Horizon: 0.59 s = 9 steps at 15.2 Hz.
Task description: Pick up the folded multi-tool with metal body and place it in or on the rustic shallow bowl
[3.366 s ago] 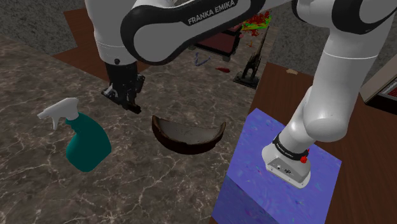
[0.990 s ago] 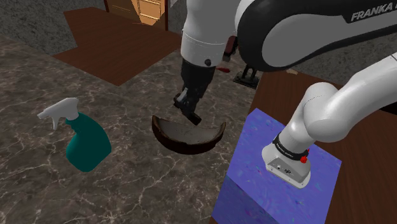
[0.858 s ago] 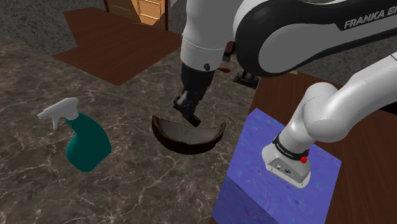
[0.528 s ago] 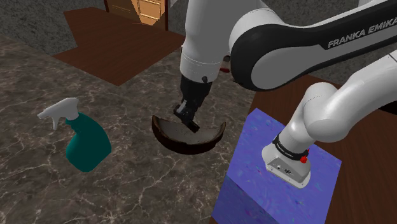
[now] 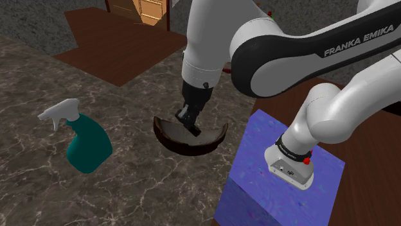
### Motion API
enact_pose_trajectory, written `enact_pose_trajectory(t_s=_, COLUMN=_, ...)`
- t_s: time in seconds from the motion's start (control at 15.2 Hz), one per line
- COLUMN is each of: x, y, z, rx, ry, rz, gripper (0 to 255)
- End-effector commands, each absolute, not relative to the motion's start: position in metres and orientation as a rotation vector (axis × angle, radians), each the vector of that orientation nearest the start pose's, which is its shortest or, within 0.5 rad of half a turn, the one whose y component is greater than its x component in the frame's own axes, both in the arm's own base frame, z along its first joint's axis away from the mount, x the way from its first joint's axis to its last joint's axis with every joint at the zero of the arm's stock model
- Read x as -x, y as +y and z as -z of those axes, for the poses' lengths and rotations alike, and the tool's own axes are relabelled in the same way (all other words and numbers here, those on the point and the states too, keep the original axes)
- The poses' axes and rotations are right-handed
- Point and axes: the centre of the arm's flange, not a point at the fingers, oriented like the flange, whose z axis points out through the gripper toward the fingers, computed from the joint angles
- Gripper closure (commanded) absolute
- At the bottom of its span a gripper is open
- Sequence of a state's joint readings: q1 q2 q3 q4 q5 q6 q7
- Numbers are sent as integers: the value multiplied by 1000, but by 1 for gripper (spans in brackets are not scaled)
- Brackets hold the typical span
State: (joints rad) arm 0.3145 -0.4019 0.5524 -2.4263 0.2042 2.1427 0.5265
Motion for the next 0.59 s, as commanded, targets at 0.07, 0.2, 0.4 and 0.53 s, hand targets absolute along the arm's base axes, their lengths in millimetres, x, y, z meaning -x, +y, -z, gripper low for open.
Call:
enact_pose_trajectory(t_s=0.07, x=-274, y=346, z=-439, rx=3101, ry=-321, rz=120, gripper=0)
enact_pose_trajectory(t_s=0.2, x=-274, y=346, z=-439, rx=3101, ry=-321, rz=120, gripper=0)
enact_pose_trajectory(t_s=0.4, x=-274, y=346, z=-439, rx=3101, ry=-321, rz=120, gripper=0)
enact_pose_trajectory(t_s=0.53, x=-272, y=345, z=-465, rx=3101, ry=-321, rz=120, gripper=0)
